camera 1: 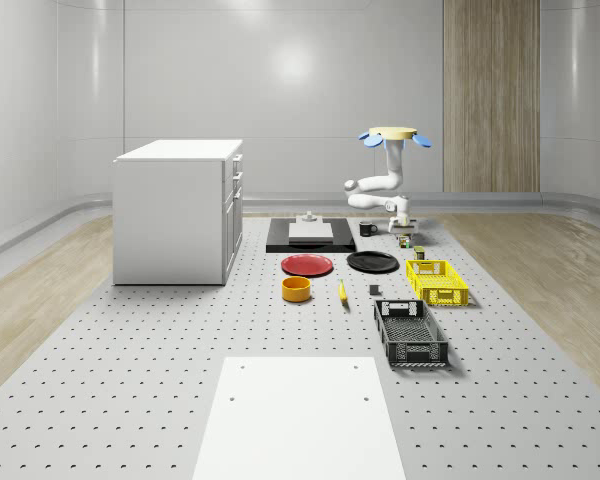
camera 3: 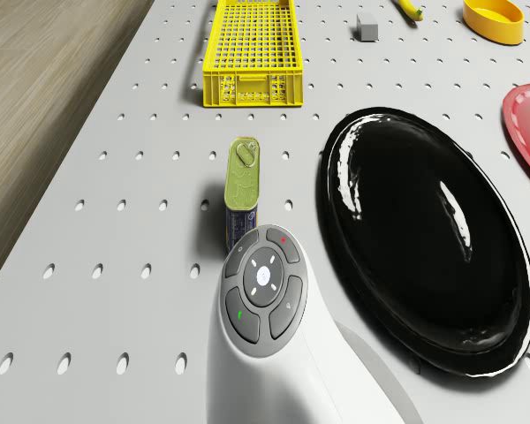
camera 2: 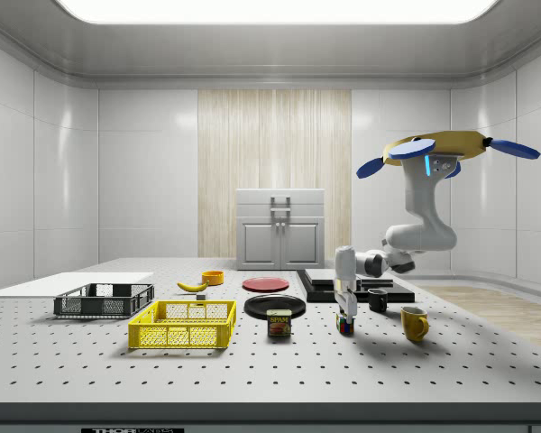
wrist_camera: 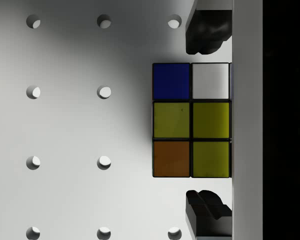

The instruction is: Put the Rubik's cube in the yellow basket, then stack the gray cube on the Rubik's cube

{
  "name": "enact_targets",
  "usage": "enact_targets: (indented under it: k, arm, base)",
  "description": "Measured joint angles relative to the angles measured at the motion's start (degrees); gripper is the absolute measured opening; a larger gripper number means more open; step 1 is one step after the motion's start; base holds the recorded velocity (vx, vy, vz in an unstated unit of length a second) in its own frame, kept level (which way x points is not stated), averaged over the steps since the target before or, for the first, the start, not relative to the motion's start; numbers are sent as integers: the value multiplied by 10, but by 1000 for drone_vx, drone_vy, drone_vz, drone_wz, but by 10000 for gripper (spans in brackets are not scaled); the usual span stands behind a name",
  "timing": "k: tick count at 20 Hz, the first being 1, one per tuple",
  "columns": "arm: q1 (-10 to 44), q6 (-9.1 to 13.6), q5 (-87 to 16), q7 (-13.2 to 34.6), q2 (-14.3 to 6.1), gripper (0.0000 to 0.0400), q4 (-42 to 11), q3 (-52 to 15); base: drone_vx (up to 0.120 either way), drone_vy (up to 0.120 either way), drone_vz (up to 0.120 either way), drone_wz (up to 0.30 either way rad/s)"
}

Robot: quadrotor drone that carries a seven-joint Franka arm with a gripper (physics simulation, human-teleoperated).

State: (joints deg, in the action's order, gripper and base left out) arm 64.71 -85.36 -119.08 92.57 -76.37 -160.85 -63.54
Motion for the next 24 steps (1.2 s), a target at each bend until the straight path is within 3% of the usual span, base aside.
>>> enact_targets:
  k: [4, 10, 17, 24]
  arm:
    - [5, -9, -8, 0, -2, 394, 8, 9]
    - [10, -15, -11, 2, -6, 340, 12, 13]
    - [11, -12, 2, 5, -9, 328, 8, 0]
    - [11, 1, 36, 10, -11, 325, -4, -35]
  base:
    - [0, 0, 0, 0]
    - [0, 0, 0, 0]
    - [0, 0, 0, 0]
    - [0, 0, 109, 0]
